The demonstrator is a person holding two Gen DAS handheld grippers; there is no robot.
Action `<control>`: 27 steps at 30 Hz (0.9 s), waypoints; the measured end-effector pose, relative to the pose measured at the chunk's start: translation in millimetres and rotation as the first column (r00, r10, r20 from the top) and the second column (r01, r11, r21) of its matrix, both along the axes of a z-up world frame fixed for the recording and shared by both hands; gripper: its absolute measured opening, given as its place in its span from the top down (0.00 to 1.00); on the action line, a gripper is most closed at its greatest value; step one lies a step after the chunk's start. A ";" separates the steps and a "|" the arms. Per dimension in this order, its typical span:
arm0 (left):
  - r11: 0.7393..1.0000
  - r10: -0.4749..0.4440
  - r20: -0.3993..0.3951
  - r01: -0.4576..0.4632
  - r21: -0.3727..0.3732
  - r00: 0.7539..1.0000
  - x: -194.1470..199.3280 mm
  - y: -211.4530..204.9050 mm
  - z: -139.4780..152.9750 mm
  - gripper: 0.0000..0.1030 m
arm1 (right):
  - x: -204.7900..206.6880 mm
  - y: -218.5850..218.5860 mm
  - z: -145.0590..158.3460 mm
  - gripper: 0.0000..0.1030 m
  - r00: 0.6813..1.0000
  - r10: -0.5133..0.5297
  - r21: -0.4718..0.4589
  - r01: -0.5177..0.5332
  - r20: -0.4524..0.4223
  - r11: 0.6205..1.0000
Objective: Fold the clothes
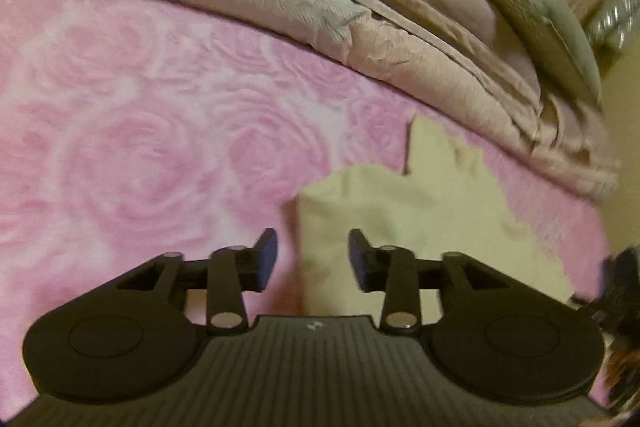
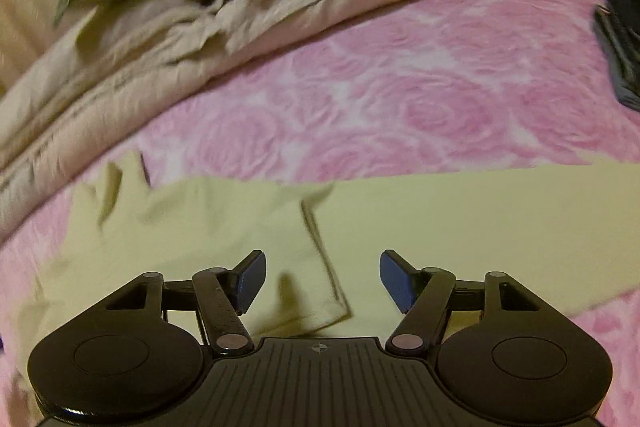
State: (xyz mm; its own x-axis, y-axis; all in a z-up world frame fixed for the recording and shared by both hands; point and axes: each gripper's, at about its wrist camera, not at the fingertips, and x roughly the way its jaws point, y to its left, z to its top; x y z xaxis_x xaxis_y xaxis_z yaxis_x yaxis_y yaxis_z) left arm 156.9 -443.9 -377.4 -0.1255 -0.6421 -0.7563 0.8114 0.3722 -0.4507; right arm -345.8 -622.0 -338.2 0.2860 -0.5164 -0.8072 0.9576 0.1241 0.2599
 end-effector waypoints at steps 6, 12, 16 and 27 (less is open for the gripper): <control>0.999 -0.002 -0.048 0.004 0.036 0.999 8.4 -28.8 -33.6 0.99 | 14.0 -4.4 -18.8 0.35 0.997 0.062 0.020 -0.061 -0.038 0.998; 0.992 -0.125 0.286 0.110 0.067 0.950 -16.0 -39.4 -27.1 0.95 | 26.6 -5.3 -28.3 0.47 0.978 0.116 -0.031 -0.123 -0.176 0.992; 0.980 -0.198 0.515 0.158 0.121 0.834 -51.2 -36.8 -13.1 0.92 | 26.6 2.6 -18.2 0.46 0.975 0.093 -0.109 -0.116 -0.202 0.987; 0.950 -0.293 0.352 0.231 0.209 0.889 -101.4 1.1 -12.0 0.93 | -6.5 25.8 -23.5 0.47 0.997 0.075 -0.017 -0.075 -0.012 0.997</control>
